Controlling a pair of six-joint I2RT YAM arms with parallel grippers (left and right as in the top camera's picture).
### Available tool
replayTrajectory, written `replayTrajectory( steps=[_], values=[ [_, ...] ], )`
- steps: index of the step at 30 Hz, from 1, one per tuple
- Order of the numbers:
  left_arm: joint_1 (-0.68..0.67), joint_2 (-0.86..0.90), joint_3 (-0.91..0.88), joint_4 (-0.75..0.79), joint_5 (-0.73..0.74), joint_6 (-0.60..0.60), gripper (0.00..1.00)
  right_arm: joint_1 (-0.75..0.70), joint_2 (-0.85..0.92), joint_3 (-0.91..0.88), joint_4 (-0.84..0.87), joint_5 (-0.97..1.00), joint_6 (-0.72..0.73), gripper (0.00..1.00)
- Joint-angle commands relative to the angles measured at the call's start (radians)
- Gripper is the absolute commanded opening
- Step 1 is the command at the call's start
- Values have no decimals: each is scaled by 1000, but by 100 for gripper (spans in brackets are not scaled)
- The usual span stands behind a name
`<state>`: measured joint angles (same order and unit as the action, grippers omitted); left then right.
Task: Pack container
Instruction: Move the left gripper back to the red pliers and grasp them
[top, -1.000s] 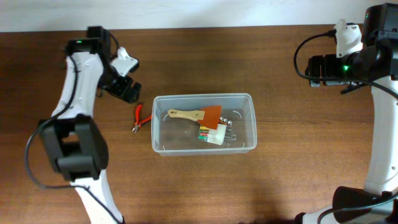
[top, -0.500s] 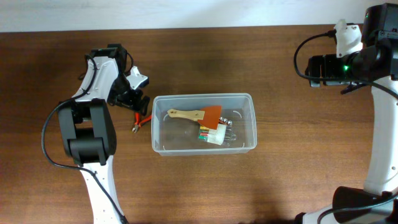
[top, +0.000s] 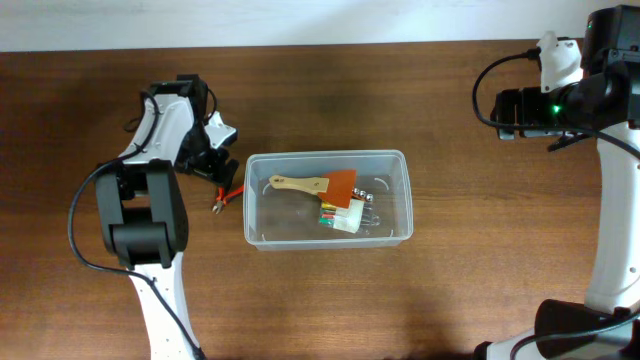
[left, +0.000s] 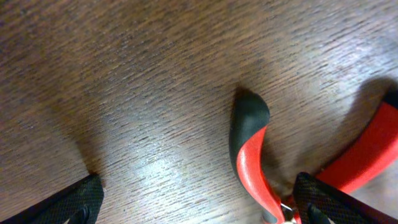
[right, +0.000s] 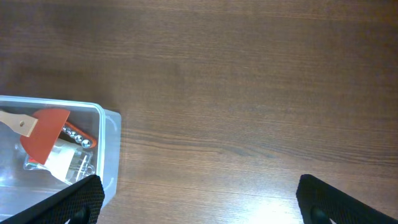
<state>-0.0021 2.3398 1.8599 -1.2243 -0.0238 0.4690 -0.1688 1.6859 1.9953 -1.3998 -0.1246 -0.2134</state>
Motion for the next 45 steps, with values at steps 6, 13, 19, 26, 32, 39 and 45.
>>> replayTrajectory(
  steps=[6,13,19,26,32,39,45],
  values=[
    [-18,37,-108,10,17,-6,94,-3,5,-1,0,5,2,99],
    [-18,37,-108,9,20,-5,68,-3,5,-1,1,5,2,99],
    [-18,37,-108,9,20,-6,43,-3,5,-1,1,5,2,99],
    [-18,37,-108,9,21,-5,21,-3,5,-1,1,5,2,99],
    [-18,37,-108,10,20,-5,8,-3,5,-1,1,5,2,99],
    [-18,33,-96,7,19,-13,2,-3,5,-1,1,5,2,99],
    [-18,-21,-26,-32,18,-13,2,-3,5,-1,1,5,2,99]
  ],
)
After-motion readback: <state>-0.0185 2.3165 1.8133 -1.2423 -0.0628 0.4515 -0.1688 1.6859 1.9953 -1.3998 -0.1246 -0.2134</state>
